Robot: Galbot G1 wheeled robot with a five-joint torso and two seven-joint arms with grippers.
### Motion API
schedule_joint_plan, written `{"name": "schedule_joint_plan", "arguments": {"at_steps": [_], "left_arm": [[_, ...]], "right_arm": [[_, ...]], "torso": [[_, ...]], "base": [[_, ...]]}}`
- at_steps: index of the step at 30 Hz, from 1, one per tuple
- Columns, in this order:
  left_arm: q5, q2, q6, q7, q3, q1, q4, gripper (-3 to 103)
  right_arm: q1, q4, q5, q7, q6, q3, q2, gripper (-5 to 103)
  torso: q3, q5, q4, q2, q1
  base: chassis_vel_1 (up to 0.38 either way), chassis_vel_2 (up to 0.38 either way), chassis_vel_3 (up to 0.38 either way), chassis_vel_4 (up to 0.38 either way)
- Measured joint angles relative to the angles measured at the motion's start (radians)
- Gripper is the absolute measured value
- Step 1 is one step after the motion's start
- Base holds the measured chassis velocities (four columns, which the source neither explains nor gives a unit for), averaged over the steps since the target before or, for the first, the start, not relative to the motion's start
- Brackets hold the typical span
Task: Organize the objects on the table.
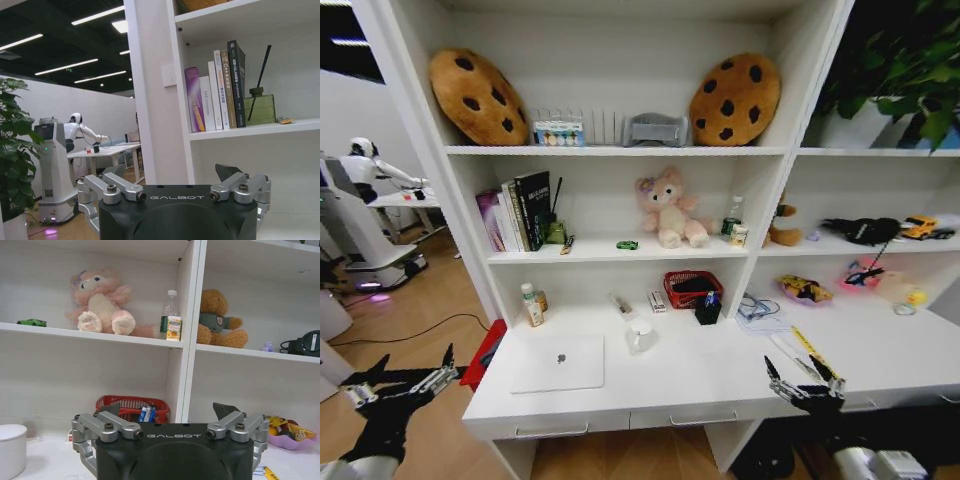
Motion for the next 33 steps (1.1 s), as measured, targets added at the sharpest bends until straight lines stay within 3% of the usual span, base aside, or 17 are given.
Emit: {"name": "schedule_joint_plan", "arguments": {"at_steps": [33], "left_arm": [[0.000, 0.000, 0.000, 0.000, 0.000, 0.000, 0.000, 98]], "right_arm": [[0.000, 0.000, 0.000, 0.000, 0.000, 0.000, 0.000, 100]], "torso": [[0.000, -0.0003, -0.0002, 0.000, 0.000]], "base": [[-0.016, -0.008, 0.011, 0.011]]}}
